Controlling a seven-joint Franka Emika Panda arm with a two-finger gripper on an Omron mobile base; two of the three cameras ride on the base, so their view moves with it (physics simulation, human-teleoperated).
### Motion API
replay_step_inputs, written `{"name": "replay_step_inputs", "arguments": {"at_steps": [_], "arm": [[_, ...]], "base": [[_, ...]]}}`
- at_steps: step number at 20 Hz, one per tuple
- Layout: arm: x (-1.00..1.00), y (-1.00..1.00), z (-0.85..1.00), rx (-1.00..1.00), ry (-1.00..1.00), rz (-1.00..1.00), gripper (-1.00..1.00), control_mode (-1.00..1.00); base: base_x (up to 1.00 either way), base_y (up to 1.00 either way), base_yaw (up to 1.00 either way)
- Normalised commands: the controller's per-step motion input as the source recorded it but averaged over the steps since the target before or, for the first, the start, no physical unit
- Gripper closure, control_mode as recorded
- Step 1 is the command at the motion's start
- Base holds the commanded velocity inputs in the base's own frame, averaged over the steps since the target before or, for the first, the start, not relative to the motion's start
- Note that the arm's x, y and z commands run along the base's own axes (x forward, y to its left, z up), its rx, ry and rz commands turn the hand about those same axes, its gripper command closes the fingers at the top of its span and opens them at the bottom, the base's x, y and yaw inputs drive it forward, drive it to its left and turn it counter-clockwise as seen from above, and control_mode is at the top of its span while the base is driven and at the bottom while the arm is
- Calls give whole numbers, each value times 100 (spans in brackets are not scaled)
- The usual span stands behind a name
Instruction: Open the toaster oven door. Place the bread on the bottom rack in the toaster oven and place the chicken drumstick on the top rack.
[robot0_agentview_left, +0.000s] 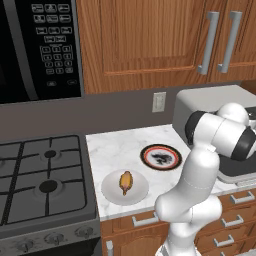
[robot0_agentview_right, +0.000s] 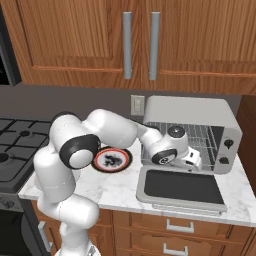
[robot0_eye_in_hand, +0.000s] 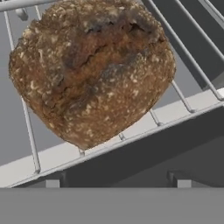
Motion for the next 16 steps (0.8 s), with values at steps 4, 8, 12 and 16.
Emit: {"name": "replay_step_inputs", "arguments": {"at_steps": [4, 8, 12, 16], "arm": [[62, 28, 0, 1, -2, -8, -100, -100], [67, 25, 0, 0, -1, -8, -100, -100], [56, 20, 0, 1, -1, -8, -100, -100], [15, 2, 0, 0, 0, -4, -100, -100]], "base": [[0, 0, 0], [0, 0, 0], [0, 0, 0], [0, 0, 0]]}}
